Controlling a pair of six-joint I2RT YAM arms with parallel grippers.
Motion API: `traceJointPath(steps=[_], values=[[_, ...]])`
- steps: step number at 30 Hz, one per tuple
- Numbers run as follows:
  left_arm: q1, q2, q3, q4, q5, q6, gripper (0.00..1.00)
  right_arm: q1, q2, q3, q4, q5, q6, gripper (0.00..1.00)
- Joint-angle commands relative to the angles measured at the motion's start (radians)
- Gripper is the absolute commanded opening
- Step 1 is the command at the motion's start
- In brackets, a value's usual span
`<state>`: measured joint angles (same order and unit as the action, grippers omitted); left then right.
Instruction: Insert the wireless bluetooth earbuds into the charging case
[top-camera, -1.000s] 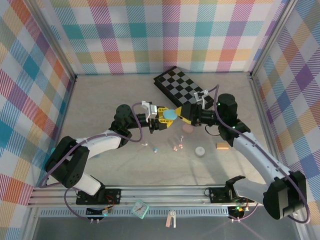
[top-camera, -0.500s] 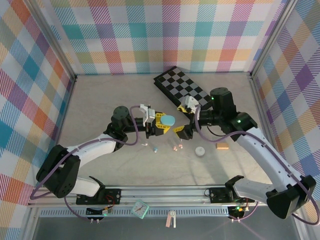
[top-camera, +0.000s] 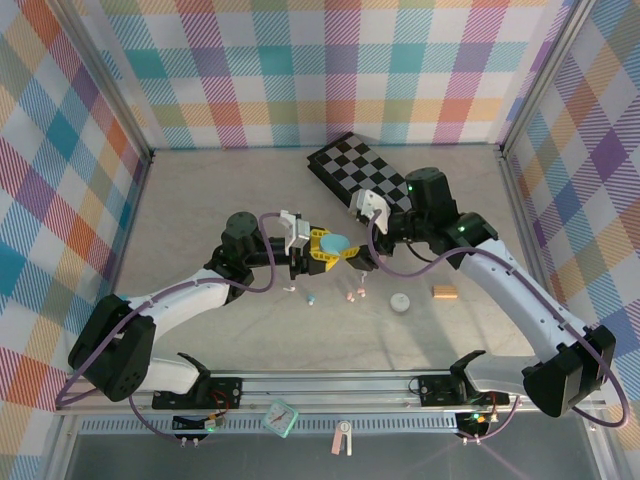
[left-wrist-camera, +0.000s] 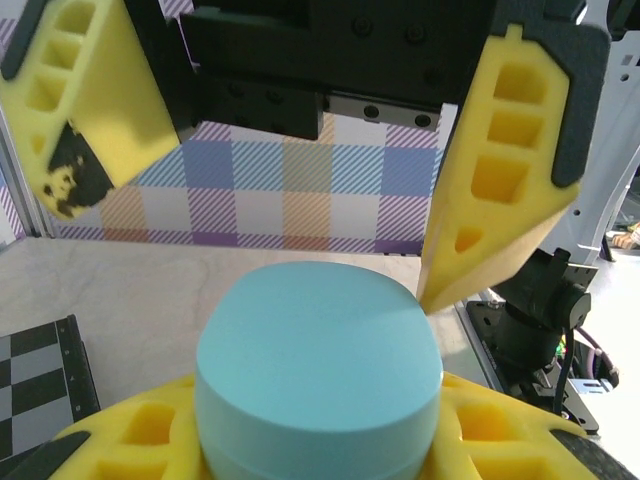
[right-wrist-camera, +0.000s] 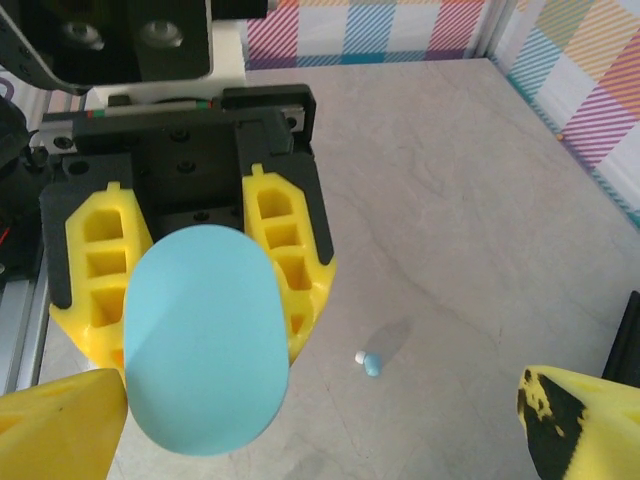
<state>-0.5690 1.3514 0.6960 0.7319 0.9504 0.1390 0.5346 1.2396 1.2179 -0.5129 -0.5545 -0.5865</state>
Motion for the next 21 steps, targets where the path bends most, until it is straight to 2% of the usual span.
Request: traceJointPath(steps=[1, 7, 10, 13, 18, 21], values=[[-0.002, -0.019, -0.002, 0.013, 0.027, 0.022, 0.36, 0.006, -0.007, 0.033, 0.019, 0.011, 0.036, 1.00], [-0.002, -0.026, -0.011, 0.030, 0.025, 0.013, 0.36, 0.007, -0.032, 0.017, 0.077, 0.064, 0.118, 1.00], [-0.002, -0.026, -0.011, 0.030, 0.025, 0.013, 0.35, 0.006, -0.035, 0.015, 0.063, 0.018, 0.085, 1.00], [-0.002, -0.029, -0.009, 0.027, 0.026, 0.011, 0.35, 0.007, -0.039, 0.006, 0.087, 0.048, 0.100, 1.00], [-0.002, -0.028, -0.012, 0.025, 0.022, 0.011, 0.35, 0.016, -0.042, 0.000, 0.050, -0.078, -0.006, 0.99], [-0.002, -0.030, -0.009, 0.026, 0.017, 0.011, 0.36, 0.030, -0.027, 0.001, 0.042, -0.077, -0.021, 0.99]])
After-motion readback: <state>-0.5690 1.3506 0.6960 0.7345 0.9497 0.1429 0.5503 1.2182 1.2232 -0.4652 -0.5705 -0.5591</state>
